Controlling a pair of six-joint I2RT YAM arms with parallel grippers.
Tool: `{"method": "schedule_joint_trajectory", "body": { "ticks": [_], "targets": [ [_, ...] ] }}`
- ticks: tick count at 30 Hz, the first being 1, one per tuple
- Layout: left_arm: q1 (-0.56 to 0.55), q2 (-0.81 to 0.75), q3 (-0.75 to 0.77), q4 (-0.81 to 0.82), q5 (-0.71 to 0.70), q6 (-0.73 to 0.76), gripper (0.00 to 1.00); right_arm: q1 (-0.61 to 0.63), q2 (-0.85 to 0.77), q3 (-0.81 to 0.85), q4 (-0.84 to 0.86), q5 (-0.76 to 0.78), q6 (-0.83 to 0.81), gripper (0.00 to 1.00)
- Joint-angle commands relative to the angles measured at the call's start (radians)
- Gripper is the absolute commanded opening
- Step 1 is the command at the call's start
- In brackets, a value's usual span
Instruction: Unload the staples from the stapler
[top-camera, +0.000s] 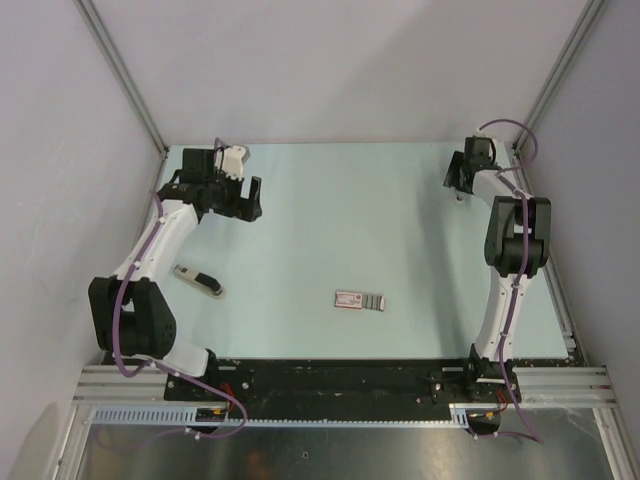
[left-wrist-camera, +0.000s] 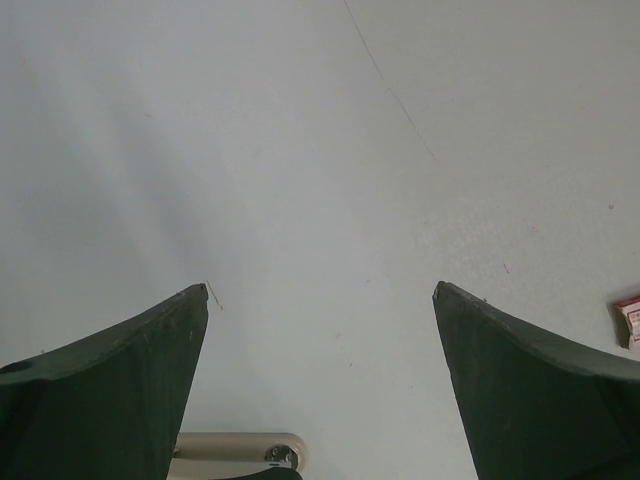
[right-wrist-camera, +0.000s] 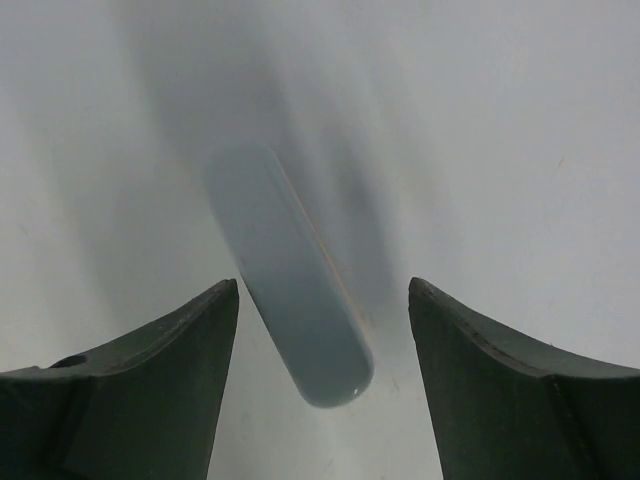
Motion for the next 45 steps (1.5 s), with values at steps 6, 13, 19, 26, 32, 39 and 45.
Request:
{"method": "schedule_joint_trajectory", "body": {
  "ticks": [6, 13, 19, 26, 32, 39, 45],
  "targets": [
    [0.006, -0.067, -0.037, -0.002, -0.010, 0.005, 1.00, 0.012, -0.059, -0.092, 0.031, -0.039, 0.015, 0.70],
    [0.007, -0.080, -0.063, -0.003, -0.011, 0.017, 0.99, 0.033, -0.027, -0.022, 0.002, -0.015, -0.019, 0.68],
    [0.008, -0.086, -0.071, -0.003, -0.016, 0.021, 0.99, 0.048, -0.008, 0.036, -0.016, 0.009, -0.063, 0.71],
    [0.009, -0.081, -0.076, -0.003, -0.019, 0.018, 0.99, 0.048, -0.007, 0.044, -0.021, -0.005, -0.068, 0.60],
    [0.008, -0.091, -0.087, -0.003, -0.019, 0.024, 0.99, 0.044, 0.014, 0.051, -0.048, -0.011, -0.066, 0.56],
    [0.008, -0.101, -0.096, -0.003, -0.026, 0.029, 0.99, 0.041, 0.017, 0.058, -0.067, -0.025, -0.052, 0.44],
    [0.009, -0.117, -0.080, -0.002, -0.027, 0.023, 0.99, 0.037, 0.042, 0.117, -0.128, -0.058, -0.043, 0.34]
  ]
}}
